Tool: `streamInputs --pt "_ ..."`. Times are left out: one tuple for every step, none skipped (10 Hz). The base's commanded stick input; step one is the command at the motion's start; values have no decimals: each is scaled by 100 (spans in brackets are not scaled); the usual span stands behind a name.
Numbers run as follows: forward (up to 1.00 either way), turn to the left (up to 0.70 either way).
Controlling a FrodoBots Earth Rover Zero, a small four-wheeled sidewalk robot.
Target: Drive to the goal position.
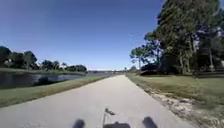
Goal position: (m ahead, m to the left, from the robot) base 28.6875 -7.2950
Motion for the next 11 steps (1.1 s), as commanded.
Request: streamInputs --pt "85 34" --pt "85 34" --pt "85 34" --pt "85 9" --pt "85 0" --pt "85 0" --pt "85 0" --pt "85 0" --pt "85 0" --pt "85 0" --pt "85 0"
